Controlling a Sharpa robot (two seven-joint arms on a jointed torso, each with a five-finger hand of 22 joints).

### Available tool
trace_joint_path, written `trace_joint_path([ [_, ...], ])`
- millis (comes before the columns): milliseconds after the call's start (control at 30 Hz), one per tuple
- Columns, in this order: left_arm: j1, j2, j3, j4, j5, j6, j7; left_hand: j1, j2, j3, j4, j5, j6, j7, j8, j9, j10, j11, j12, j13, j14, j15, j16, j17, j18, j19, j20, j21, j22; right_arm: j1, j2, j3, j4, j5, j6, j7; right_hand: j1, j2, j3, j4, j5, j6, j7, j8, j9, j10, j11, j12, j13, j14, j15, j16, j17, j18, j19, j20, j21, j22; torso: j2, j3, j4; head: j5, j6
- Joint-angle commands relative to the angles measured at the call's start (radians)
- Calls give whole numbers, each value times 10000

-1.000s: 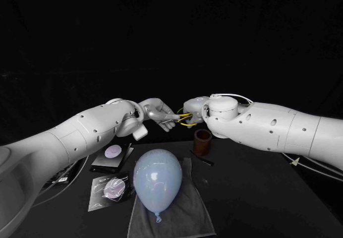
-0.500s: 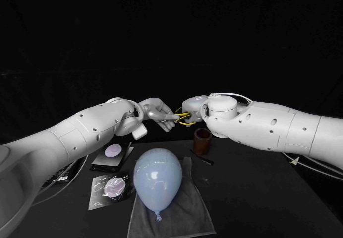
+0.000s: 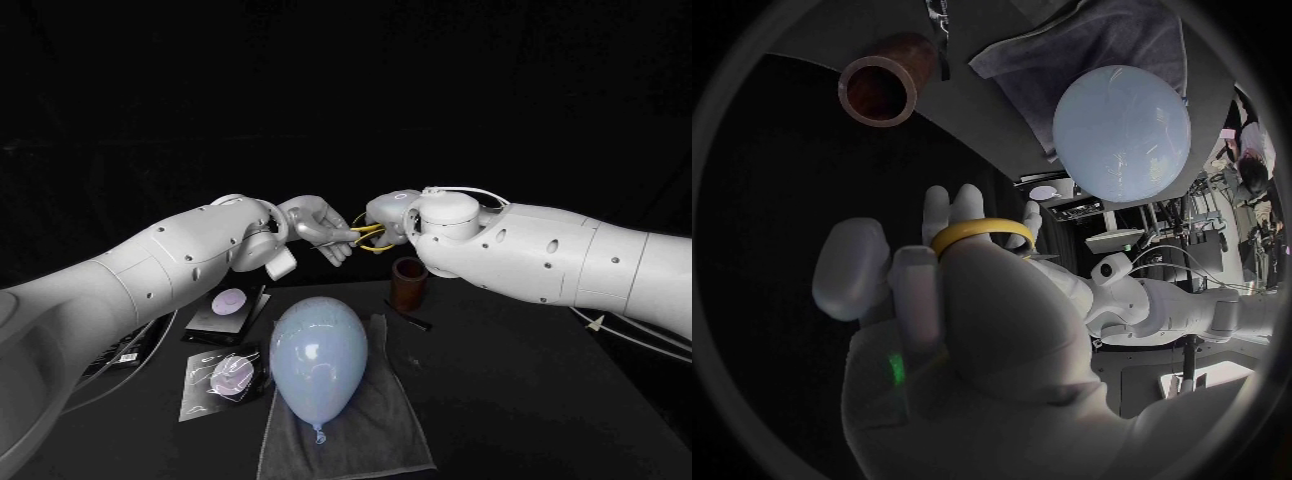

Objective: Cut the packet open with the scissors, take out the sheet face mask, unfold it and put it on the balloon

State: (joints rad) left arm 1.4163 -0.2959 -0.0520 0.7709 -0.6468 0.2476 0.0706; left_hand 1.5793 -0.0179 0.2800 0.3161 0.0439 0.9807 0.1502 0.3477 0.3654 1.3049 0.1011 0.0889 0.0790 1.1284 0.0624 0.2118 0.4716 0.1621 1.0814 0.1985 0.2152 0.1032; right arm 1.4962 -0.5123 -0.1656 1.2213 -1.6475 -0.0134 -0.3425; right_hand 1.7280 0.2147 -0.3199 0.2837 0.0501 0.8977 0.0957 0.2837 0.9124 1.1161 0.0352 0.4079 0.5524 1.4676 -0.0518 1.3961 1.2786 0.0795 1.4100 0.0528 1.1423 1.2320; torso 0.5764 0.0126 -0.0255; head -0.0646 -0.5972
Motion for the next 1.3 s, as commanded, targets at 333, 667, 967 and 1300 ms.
trace_joint_path([
  [333,21,-72,-32,58,663,324,-514,-1233,-265,2617,-1917,56,-123,-55,247,665,390,-170,-56,24,147,-38,15,467,181,-49,-96,349,237,7,-148,5,313,-174,-963,507,-69,-105,-619,51,1,-984,139,-1762,-1219,-1484,197,-2152,-2381,-29,199,-1040,-1440,504,-692,255,-1797,-1268,3,1,2,32,-38],
  [667,21,-129,-39,68,706,333,-1596,-1666,-359,3108,-2391,57,-101,-43,299,903,458,-181,-40,42,191,-60,3,656,174,-88,-165,583,400,2,-296,-14,624,-152,-1112,910,-516,-790,-10,39,-34,-1124,-140,-2162,-2480,-1724,-16,-2889,-4133,-3489,376,-7680,-7108,1029,-3145,716,-8537,-6290,0,-1,7,36,-81],
  [967,24,-155,-52,78,774,296,-2076,-2010,-378,3409,-2719,56,-61,-46,305,1045,519,-192,-27,53,248,-76,-14,765,161,-159,-206,781,545,2,-378,-18,670,278,-938,1088,-1014,-1404,1080,40,-13,-1039,-151,-2149,-2906,-1610,-40,-2963,-4789,-5559,1524,-10613,-8483,1026,-4400,1746,-10828,-8792,2,-1,-2,73,-104],
  [1300,25,-174,-71,67,851,334,-2228,-2220,-365,3556,-2906,54,-37,-54,308,1138,558,-203,-17,62,282,-87,-28,829,157,-215,-223,908,640,2,-383,-20,630,924,-248,1117,-2252,-2879,3518,51,-8,-2095,-408,-2170,-3497,-3890,-151,-3532,-4953,-8291,2850,-12814,-10249,484,-9202,2394,-10977,-11520,5,-7,3,75,-130],
])
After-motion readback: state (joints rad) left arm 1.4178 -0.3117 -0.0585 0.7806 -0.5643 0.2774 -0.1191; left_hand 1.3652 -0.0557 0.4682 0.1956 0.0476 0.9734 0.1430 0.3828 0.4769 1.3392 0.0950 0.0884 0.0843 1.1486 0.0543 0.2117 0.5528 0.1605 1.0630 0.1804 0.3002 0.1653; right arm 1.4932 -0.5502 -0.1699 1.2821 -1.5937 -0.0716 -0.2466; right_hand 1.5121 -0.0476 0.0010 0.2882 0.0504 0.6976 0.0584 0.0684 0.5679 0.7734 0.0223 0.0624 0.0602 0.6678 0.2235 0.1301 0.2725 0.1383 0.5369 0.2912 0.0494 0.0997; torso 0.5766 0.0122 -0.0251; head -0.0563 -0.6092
